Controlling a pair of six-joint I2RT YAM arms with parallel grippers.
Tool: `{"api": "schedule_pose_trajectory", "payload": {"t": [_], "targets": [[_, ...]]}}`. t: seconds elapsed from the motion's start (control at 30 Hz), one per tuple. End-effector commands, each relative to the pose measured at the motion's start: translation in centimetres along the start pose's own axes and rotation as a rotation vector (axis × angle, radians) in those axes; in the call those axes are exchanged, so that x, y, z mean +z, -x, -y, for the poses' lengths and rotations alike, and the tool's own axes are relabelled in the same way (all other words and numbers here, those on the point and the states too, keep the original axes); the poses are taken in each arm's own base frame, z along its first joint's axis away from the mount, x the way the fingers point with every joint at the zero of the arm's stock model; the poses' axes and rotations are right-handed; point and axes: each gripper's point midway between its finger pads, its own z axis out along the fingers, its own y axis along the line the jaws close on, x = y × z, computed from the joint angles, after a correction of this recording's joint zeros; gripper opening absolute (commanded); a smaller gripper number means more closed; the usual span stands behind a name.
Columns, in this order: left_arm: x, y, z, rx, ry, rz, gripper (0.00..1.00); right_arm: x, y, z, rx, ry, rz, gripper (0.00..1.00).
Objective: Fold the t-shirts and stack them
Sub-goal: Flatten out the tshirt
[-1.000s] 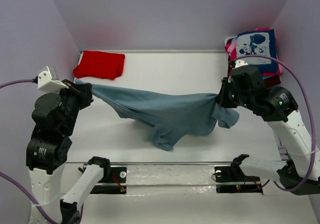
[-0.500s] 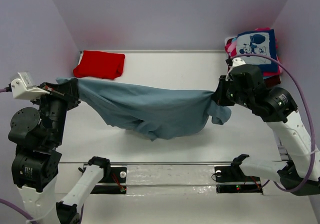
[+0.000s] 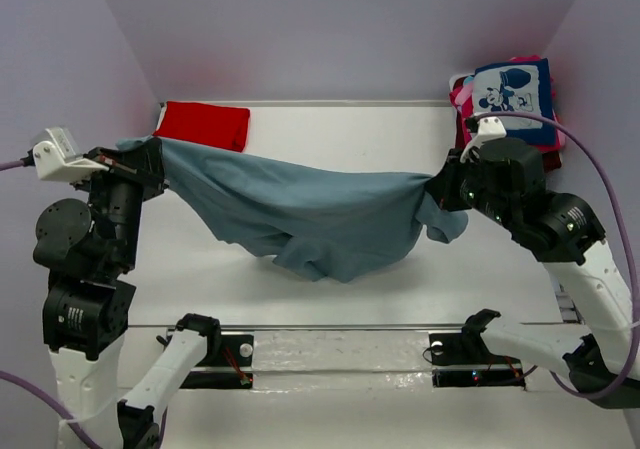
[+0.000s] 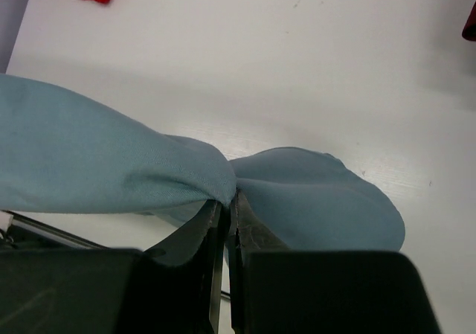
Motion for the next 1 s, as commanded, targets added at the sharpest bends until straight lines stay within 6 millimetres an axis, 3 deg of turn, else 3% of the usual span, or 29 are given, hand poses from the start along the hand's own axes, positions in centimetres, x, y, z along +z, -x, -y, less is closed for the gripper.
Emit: {"api": "schedule_pose_trajectory", "payload": {"t": [0.0,0.17,0.33,0.53,0.63,0.67,0.7,0.73,0.77,0.83,0.93,0.97], "targets": [[1.5,4.0,1.8,-0.001,-0.044,0.164,0.06,-0.4,4.5,-1.5,0.011,0.068,0.201,0.07],[2.4,4.0,1.4,0.02,-0.021,0.176,0.06,1.3,4.4,-1.3,-0.054,0.028,0.166,0.07],[6.3,-0.8,0.1,0.031,0.034,0.058,0.06,5.5,2.7,-1.4,-0.079,-0.029,0.055,0.07],[9.5,-5.3,-1.4,0.054,0.085,-0.041,0.06,10.6,-1.3,-0.9,-0.062,-0.098,-0.081,0.07],[11.8,-9.0,-3.1,0.093,0.151,-0.14,0.06,13.4,-3.6,-0.3,-0.065,-0.161,-0.162,0.07],[13.1,-11.5,-4.1,0.115,0.185,-0.206,0.06,14.1,-4.0,-0.2,-0.069,-0.172,-0.176,0.07],[13.1,-11.6,-4.0,0.114,0.179,-0.211,0.06,14.7,-4.3,-0.1,-0.074,-0.184,-0.189,0.07],[14.4,-14.4,-5.1,0.131,0.22,-0.29,0.06,16.0,-5.2,0.2,-0.087,-0.215,-0.221,0.07],[15.5,-17.4,-6.3,0.145,0.252,-0.364,0.06,16.5,-4.8,0.0,-0.088,-0.217,-0.218,0.07],[16.9,-21.2,-7.4,0.156,0.275,-0.457,0.06,18.5,-5.5,0.4,-0.099,-0.242,-0.248,0.07],[17.9,-24.3,-8.2,0.162,0.284,-0.542,0.06,20.4,-4.5,1.5,-0.071,-0.274,-0.249,0.07],[18.3,-26.3,-9.1,0.176,0.305,-0.59,0.06,21.7,-4.7,2.7,-0.054,-0.304,-0.269,0.07]]}}
